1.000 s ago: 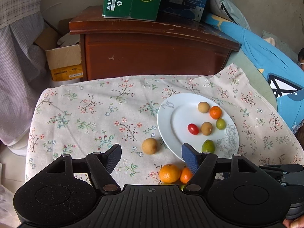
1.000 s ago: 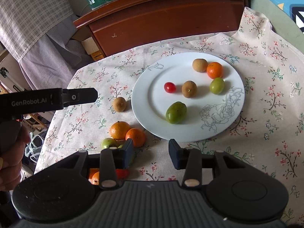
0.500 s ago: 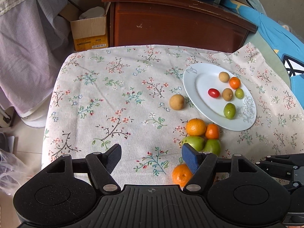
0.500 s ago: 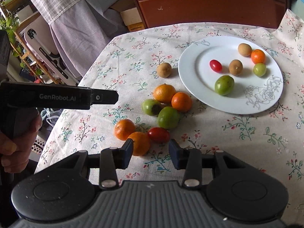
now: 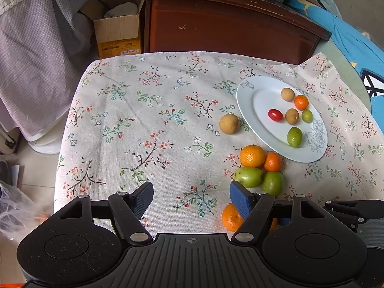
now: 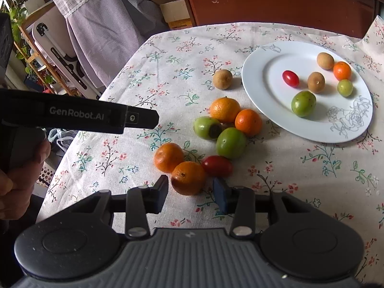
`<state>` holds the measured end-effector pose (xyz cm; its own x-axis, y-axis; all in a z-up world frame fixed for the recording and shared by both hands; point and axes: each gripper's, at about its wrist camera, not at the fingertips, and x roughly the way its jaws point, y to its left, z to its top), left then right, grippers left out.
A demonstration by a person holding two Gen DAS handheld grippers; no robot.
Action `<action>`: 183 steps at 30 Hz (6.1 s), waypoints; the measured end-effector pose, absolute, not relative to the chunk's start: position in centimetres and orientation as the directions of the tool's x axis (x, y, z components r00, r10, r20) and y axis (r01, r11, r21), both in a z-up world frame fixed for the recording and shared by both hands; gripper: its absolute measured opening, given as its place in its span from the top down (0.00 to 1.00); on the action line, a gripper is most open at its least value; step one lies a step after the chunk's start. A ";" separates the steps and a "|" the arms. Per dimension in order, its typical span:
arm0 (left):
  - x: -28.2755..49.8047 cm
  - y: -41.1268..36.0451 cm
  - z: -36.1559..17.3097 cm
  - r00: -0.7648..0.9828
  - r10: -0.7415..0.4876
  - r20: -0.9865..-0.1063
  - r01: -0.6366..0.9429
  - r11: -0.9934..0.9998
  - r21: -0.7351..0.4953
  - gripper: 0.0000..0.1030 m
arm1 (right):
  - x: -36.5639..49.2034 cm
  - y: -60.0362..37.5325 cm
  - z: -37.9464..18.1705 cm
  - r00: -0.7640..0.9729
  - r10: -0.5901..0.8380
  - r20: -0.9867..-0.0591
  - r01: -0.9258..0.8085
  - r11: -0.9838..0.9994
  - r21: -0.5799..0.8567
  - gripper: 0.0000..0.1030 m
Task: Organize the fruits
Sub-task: 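Grasp a mandarin orange with the right tool while the left tool grasps another, then carry both mandarins onto the white plate and open both tools, then grasp a green fruit with the right tool while the left tool grasps another green fruit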
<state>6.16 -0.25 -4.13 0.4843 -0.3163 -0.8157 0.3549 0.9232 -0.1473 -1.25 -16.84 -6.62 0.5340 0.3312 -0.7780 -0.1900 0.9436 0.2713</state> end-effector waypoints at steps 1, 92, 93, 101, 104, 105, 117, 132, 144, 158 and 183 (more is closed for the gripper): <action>6.2 -0.2 -4.2 0.482 -0.319 -0.816 0.354 0.923 -0.151 0.32 | -1.2 -16.7 -6.7 0.534 0.329 -0.779 -0.193 0.944 0.267 0.59; 11.0 -13.4 -5.0 0.470 -0.528 -0.707 0.591 0.783 -0.193 0.69 | 2.9 -30.6 -4.1 0.680 0.022 -0.733 0.369 0.853 0.368 0.67; 11.0 -13.4 -4.8 0.471 -0.530 -0.705 0.588 0.784 -0.196 0.69 | 2.9 -30.8 -4.0 0.687 0.017 -0.727 0.373 0.850 0.372 0.65; 11.3 -11.8 -2.3 0.512 -0.521 -0.683 0.543 0.812 -0.213 0.43 | 2.5 -30.9 -3.1 0.715 0.027 -0.699 0.353 0.849 0.394 0.61; 11.4 -10.9 -1.6 0.518 -0.504 -0.691 0.538 0.820 -0.194 0.43 | 2.4 -30.4 -3.1 0.712 0.051 -0.700 0.329 0.857 0.397 0.61; 11.4 -10.5 -1.4 0.520 -0.497 -0.694 0.534 0.824 -0.189 0.43 | 2.4 -30.2 -3.1 0.710 0.059 -0.701 0.319 0.861 0.396 0.60; 10.9 -5.3 -0.7 0.537 -0.433 -0.724 0.520 0.846 -0.119 0.43 | 2.0 -27.0 -3.4 0.688 0.145 -0.711 0.189 0.910 0.368 0.56; 10.1 -3.9 -1.8 0.509 -0.422 -0.750 0.494 0.857 -0.146 0.43 | 1.0 -22.9 -5.1 0.605 0.299 -0.738 0.028 0.919 0.394 0.56; 9.8 -3.5 -2.6 0.490 -0.403 -0.773 0.487 0.862 -0.141 0.43 | 1.8 -21.4 -6.7 0.574 0.323 -0.753 0.014 0.915 0.403 0.65; 8.9 -4.3 -3.5 0.455 -0.409 -0.791 0.529 0.839 -0.130 0.43 | 1.6 -21.7 -6.2 0.587 0.300 -0.752 0.023 0.923 0.385 0.72; 7.0 -7.5 -6.7 0.390 -0.408 -0.826 0.612 0.784 -0.099 0.46 | 0.2 -24.1 -6.6 0.561 0.210 -0.801 0.118 0.937 0.329 0.72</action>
